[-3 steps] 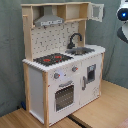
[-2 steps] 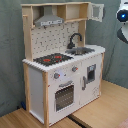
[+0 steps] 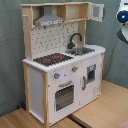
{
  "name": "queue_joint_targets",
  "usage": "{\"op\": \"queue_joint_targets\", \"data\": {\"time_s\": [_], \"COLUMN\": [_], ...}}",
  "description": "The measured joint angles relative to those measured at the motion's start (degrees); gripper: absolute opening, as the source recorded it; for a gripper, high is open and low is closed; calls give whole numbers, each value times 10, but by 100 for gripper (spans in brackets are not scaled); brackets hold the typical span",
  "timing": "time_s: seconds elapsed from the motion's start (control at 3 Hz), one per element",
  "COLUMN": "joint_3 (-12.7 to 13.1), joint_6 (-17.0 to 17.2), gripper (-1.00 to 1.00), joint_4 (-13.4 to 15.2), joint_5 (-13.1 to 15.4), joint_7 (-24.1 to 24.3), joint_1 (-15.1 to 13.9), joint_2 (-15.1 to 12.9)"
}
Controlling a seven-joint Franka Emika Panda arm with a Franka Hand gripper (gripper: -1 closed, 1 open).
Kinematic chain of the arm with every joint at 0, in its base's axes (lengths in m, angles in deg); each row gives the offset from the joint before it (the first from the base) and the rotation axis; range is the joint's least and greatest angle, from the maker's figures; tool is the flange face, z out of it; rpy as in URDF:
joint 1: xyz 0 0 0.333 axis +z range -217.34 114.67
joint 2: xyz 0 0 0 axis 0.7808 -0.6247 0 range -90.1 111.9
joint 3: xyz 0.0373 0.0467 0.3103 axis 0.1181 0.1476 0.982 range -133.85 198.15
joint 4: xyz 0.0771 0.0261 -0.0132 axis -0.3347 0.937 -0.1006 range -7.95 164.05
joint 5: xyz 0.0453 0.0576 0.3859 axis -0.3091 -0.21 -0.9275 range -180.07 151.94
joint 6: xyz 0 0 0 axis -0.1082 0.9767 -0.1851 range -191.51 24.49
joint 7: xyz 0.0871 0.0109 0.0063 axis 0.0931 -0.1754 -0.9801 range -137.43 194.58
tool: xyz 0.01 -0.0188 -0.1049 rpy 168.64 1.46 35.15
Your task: Play with the kitchen
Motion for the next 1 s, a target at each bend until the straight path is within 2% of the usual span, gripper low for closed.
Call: {"op": "queue_joint_targets", "data": {"time_s": [0.33,0.67,1.0], "joint_3": [-5,-30,-41], "joint_6": [-22,-78,-131], "gripper": [-100,-100,-100], "joint_4": [7,24,39], "joint_5": [0,-1,-1], "joint_7": [3,3,4], "joint_1": [-3,-6,-7], "joint_2": [-1,-3,-17]}}
